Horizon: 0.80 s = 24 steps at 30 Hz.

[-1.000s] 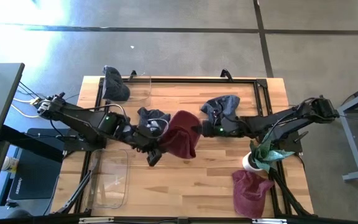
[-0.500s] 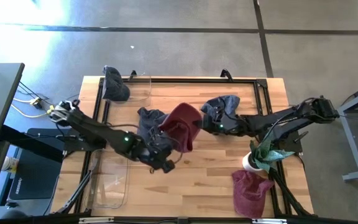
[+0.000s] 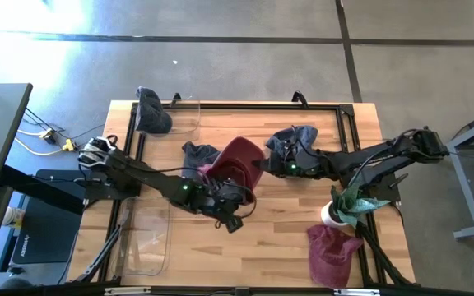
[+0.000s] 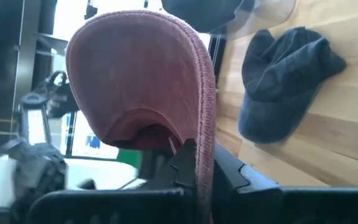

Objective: Pick & Place hat
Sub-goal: Put the left red cap into the bottom transparent bin

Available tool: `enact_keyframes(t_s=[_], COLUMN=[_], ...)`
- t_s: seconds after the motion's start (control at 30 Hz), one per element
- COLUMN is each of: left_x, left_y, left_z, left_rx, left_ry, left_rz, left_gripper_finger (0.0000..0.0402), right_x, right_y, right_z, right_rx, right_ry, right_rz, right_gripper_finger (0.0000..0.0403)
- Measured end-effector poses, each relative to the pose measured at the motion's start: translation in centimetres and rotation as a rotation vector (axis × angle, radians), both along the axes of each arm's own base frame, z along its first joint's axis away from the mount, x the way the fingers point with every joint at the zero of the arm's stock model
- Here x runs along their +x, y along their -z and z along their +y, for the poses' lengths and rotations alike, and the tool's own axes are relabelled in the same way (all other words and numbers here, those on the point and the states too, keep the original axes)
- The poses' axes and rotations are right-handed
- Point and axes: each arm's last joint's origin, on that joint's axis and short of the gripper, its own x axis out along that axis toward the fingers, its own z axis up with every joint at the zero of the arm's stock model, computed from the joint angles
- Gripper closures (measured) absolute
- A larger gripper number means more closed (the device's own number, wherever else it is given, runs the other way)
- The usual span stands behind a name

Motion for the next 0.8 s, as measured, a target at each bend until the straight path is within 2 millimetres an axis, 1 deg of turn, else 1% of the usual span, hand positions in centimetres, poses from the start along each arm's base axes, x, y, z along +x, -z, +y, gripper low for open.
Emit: enact_keyframes(t_s=[0.13,0.23,0.37,0.43,0.53,0.67,0.73,0.8], left_x=[-2.0,-3.9,-6.8,-8.1,-9.1,-9.5,-9.5,-9.6], left_y=[-3.4,-4.9,-6.8,-7.3,-7.2,-7.0,-7.0,-8.1], left_z=[0.2,0.6,1.7,2.0,2.4,2.6,2.7,2.7], left_rx=[-0.057,-0.093,-0.139,-0.128,-0.042,0.016,0.011,-0.024], left_ry=[0.02,-0.005,-0.097,-0.153,-0.25,-0.304,-0.309,-0.307], left_rz=[-0.027,-0.009,0.0,0.013,0.02,0.021,0.023,-0.004], left_gripper_finger=[0.0401,0.0401,0.0401,0.0401,0.0401,0.0401,0.0401,0.0401], right_x=[0.0,0.0,-0.1,-0.1,-0.1,-0.1,-0.1,-0.1], right_y=[0.0,0.0,0.3,0.3,0.3,0.2,0.2,0.2], right_z=[0.0,0.0,0.0,0.0,0.0,0.0,-0.1,-0.1], right_rx=[-0.013,-0.017,-0.022,-0.028,-0.039,-0.041,-0.042,-0.043], right_ry=[-0.013,-0.005,-0.007,-0.009,-0.006,0.007,0.01,0.01], right_rz=[0.004,0.008,0.034,0.035,0.035,0.033,0.034,0.034], right_gripper_finger=[0.0395,0.0393,0.039,0.0392,0.0395,0.0391,0.039,0.0392])
